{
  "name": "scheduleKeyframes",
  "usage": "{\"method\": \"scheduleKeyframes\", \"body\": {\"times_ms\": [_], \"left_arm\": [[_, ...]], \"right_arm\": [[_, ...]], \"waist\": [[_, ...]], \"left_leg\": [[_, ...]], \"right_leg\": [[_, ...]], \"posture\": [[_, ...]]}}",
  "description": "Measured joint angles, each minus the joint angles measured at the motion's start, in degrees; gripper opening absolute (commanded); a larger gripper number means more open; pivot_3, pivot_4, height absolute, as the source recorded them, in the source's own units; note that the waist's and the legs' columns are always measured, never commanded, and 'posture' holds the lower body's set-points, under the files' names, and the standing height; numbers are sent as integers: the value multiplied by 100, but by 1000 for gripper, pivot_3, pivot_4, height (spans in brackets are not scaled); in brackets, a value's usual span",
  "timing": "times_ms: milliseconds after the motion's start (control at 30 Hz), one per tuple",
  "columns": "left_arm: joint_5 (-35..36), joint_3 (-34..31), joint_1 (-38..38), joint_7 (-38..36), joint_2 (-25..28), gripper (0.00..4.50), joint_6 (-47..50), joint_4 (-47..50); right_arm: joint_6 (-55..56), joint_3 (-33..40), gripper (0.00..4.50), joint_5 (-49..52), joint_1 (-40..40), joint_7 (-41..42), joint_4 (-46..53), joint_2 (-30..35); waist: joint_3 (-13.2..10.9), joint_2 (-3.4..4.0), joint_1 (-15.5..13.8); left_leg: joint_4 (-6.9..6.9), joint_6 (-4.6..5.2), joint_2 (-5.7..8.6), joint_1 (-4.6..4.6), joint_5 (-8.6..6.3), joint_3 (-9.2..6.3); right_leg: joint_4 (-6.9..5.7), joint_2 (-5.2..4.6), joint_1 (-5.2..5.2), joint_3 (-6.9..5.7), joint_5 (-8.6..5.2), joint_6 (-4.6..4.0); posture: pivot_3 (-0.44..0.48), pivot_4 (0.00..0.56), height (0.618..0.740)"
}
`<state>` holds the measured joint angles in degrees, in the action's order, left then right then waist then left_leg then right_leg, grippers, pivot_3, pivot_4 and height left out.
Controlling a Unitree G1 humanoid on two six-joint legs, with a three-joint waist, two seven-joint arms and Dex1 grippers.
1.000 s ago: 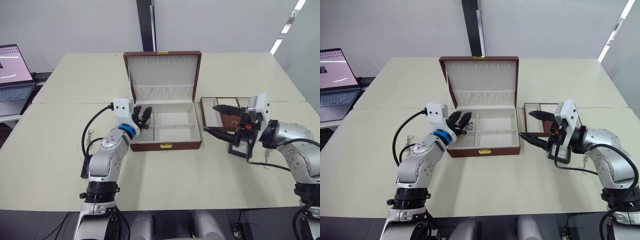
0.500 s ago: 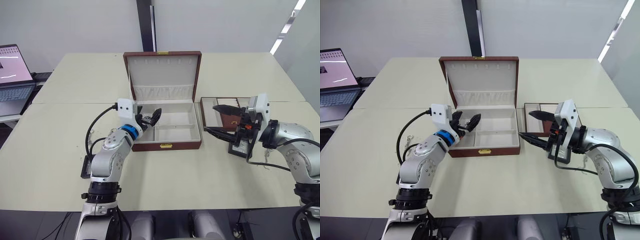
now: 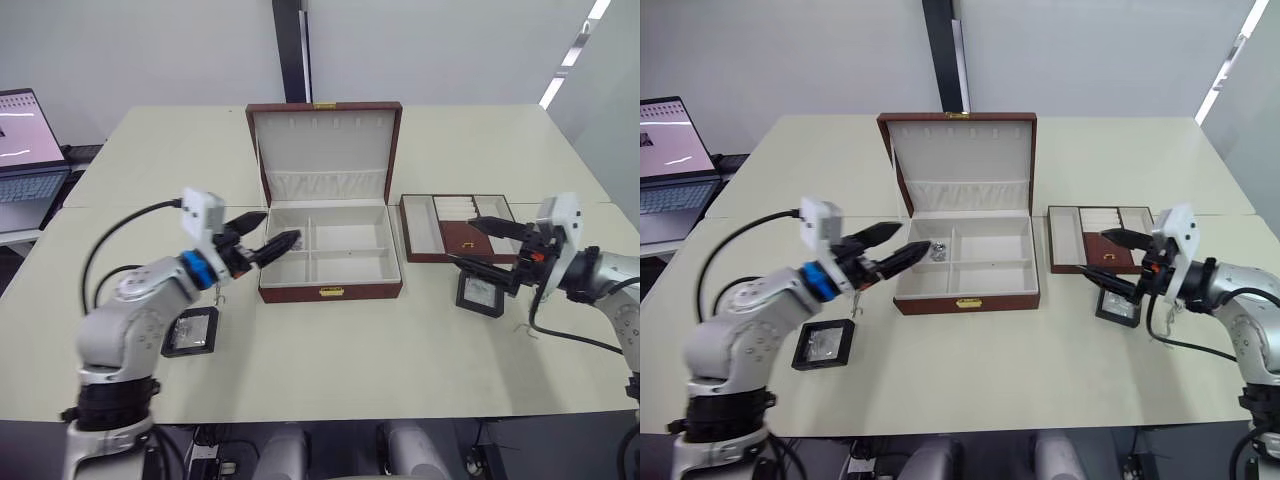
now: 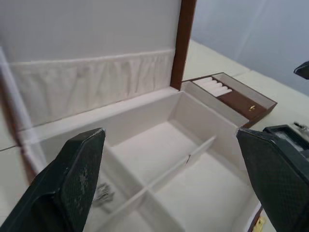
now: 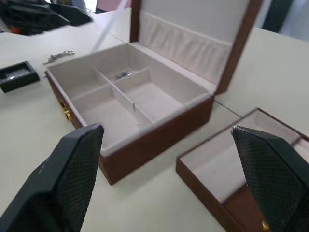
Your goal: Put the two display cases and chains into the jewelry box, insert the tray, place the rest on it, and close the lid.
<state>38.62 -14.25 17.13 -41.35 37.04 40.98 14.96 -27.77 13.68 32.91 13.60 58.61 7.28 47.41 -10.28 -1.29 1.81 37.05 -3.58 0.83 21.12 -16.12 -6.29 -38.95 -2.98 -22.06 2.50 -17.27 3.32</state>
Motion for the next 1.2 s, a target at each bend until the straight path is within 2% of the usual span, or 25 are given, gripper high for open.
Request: {"method": "scheduleKeyframes", "body": {"times_ms": [100,200,333,467,600,867,1200], "left_arm": [[-74,-354,-298,-351,643,4488,-45,-226],[-201,-535,-530,-535,929,4488,-212,-491],[-540,-1138,-999,-642,1334,4488,-582,-1295],[-836,-1411,-1208,-633,1343,4488,-1082,-1860],[-1189,-1668,-1426,-325,1304,4488,-1622,-2509],[-1311,-2128,-1657,71,1055,4488,-2166,-3098],[-1324,-2138,-1799,115,1000,4488,-2268,-3131]], "right_arm": [[149,385,4500,-73,-385,121,-545,187],[337,601,4500,-147,-581,149,-785,218],[628,1076,4500,-321,-1060,115,-1441,269],[910,1234,4500,-463,-1259,75,-1777,236],[1165,1349,4500,-520,-1298,-139,-2147,63],[1445,1354,4500,-594,-1285,-220,-2574,23],[1500,1354,4500,-624,-1212,-220,-2678,29]], "waist": [[-1,2,-2],[-1,2,0],[-2,4,7],[-3,5,9],[-3,5,20],[-3,6,11],[-3,6,10]], "left_leg": [[-2,1,1,-1,0,0],[-3,1,-3,-1,-1,1],[-9,1,-7,-4,-1,5],[-9,1,-7,-16,-1,10],[-11,1,-31,-17,-1,9],[-10,1,-34,-17,-1,10],[-11,1,-34,-17,-1,9]], "right_leg": [[2,-1,1,1,0,0],[1,0,1,0,0,-1],[1,2,-2,1,-3,-6],[1,1,8,4,-3,-5],[1,5,6,4,-3,-5],[1,0,7,4,-3,-5],[0,1,8,4,-3,-5]], "posture": [[0,150,740],[0,150,740],[0,150,740],[0,150,740],[0,150,740],[0,150,740],[0,150,740]]}}
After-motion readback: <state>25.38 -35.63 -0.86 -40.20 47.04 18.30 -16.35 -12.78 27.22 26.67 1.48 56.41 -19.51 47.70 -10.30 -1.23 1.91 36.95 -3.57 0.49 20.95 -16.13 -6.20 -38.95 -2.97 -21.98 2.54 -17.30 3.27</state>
